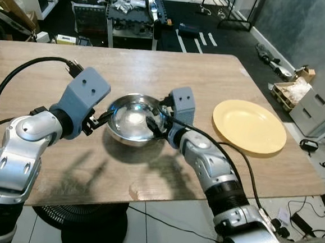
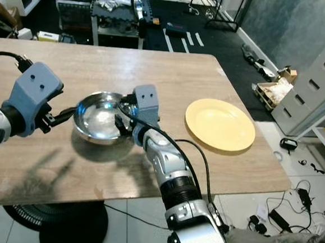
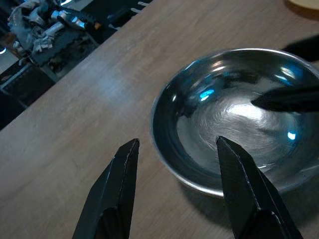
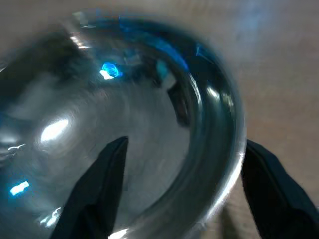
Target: Setting the table
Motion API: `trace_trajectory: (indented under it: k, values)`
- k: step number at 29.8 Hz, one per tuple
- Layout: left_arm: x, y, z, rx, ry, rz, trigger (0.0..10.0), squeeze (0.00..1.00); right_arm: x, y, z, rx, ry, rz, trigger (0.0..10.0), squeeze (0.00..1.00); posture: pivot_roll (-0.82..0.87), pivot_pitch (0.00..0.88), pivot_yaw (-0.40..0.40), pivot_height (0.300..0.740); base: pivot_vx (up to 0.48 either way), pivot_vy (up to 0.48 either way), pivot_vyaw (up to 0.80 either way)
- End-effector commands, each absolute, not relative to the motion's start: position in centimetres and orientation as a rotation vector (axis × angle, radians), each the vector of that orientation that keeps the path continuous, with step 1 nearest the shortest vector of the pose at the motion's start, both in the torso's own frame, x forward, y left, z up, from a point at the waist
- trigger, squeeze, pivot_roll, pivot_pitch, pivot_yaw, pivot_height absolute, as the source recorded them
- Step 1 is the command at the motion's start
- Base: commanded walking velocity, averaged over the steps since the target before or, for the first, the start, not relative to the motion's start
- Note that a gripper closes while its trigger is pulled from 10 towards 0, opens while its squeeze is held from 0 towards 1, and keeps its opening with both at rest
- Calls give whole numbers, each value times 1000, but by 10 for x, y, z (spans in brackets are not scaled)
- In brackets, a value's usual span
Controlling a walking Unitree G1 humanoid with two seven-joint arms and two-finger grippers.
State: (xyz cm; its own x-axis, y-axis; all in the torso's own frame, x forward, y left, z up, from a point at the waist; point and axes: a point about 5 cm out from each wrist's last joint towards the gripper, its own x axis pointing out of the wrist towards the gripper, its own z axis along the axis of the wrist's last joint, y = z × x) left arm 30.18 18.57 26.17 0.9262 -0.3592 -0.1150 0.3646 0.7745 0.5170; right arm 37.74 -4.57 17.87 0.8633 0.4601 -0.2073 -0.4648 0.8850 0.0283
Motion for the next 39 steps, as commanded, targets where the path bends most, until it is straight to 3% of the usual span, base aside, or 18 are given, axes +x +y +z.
trace_trajectory:
  k: [1, 34, 35, 36, 39]
  values:
    - [298, 186, 260, 561, 15, -379, 10000, 0, 377, -46, 164, -48, 286, 484, 0, 0, 62, 82, -18, 740, 0, 0, 0]
    - [300, 186, 259, 553, 29, -350, 10000, 0, 391, -57, 178, 112, 243, 402, 0, 0, 60, 85, -15, 740, 0, 0, 0]
    - [301, 186, 259, 552, 29, -350, 10000, 0, 393, -58, 182, 164, 230, 378, 8627, 0, 61, 84, -15, 740, 0, 0, 0]
    - [301, 186, 258, 551, 29, -348, 10000, 0, 396, -59, 187, 227, 220, 346, 10000, 0, 64, 84, -15, 740, 0, 0, 0]
    - [302, 184, 258, 548, 28, -347, 10000, 0, 401, -64, 196, 290, 185, 265, 10000, 0, 67, 84, -15, 740, 0, 0, 0]
